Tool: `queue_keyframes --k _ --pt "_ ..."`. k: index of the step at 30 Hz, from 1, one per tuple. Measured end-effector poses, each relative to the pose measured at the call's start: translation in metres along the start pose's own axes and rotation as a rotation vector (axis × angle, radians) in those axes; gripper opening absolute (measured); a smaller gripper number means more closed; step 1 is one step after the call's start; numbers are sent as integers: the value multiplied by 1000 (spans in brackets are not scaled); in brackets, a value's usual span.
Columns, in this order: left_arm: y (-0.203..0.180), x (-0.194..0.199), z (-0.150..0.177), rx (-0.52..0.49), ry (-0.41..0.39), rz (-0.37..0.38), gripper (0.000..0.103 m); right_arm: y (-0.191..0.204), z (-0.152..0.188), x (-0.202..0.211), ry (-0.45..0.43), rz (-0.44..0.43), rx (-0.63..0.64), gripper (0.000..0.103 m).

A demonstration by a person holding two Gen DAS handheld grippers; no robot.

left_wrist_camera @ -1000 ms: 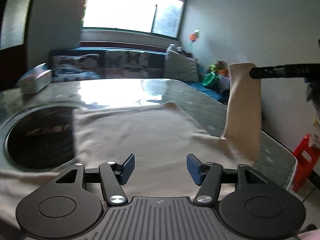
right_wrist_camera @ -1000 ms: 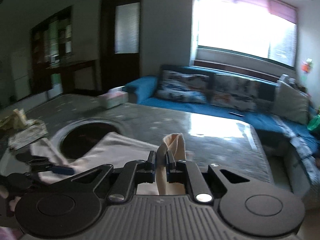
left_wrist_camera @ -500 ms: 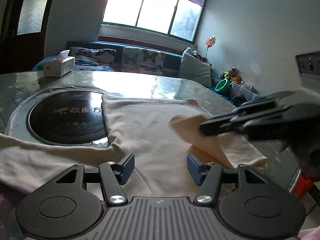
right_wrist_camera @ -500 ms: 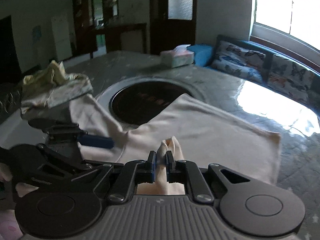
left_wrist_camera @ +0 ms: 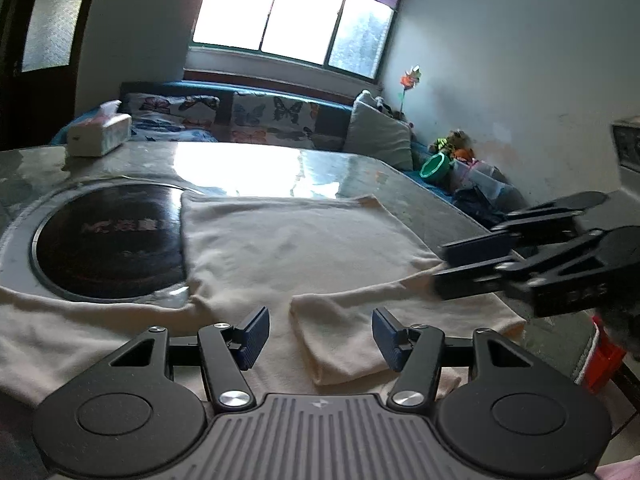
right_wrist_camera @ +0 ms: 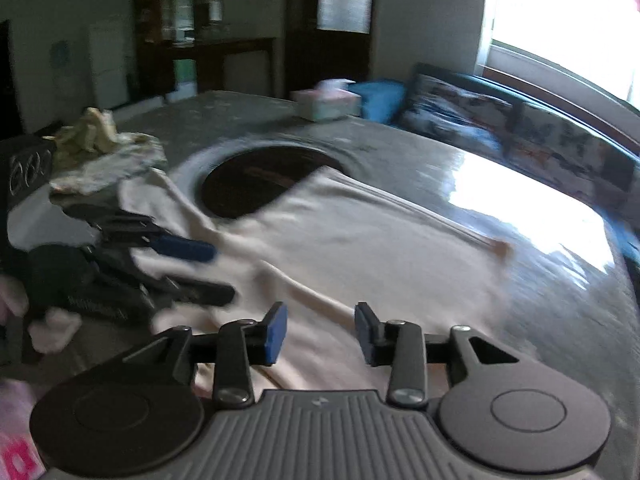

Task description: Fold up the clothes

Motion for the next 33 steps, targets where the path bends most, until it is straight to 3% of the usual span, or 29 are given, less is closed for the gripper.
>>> queue_keyframes --k 8,13,18,23,27,32,33 --pt "-8 -23 8 -17 73 -34 46 -51 59 26 67 132 -116 53" --pt "-13 -23 6 -55 67 -83 15 -55 80 24 73 125 -168 59" --pt "-19 -11 -12 -82 15 -99 3 -50 87 21 44 112 -162 69" --pt "-35 5 -46 -139 -73 -86 1 -43 87 14 23 116 -140 71" --pt "-45 12 -66 -160 -88 -45 2 -41 87 12 9 122 -137 74" --pt "-36 -6 -37 -155 34 -97 13 -46 90 17 -9 131 -151 77" --pt "-32 -11 -28 -144 67 -114 20 -47 90 17 -10 131 -156 77"
Point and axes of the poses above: each gripper's, at about its wrist camera, not at the fingertips, and x roughly against the way its jaws point, y to its left, z to its underside, the point moved 5 cm from there along -x, roughly the way its jaws point, and after that the axes turned 3 degrees about y, right-handed, at the moved point
